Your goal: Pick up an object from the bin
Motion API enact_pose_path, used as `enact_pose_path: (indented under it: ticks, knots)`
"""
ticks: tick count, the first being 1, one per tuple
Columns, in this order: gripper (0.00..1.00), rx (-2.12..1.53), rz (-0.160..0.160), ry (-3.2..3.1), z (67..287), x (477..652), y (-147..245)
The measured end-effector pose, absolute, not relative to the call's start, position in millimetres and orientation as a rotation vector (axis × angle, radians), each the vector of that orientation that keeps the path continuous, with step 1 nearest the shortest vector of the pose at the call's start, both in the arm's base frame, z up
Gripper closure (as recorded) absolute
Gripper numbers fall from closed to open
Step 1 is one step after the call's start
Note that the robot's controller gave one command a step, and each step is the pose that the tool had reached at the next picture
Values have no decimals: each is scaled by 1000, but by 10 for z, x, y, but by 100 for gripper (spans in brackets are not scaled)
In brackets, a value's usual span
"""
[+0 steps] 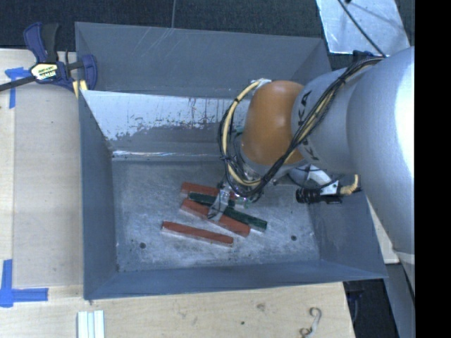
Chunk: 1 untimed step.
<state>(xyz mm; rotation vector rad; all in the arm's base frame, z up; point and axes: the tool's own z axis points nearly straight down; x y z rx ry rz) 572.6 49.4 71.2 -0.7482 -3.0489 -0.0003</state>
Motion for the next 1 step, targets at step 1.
enact_pose_path:
  ticks: [1]
  knots:
    - [100,-747,-4,-3050,742,5735,505]
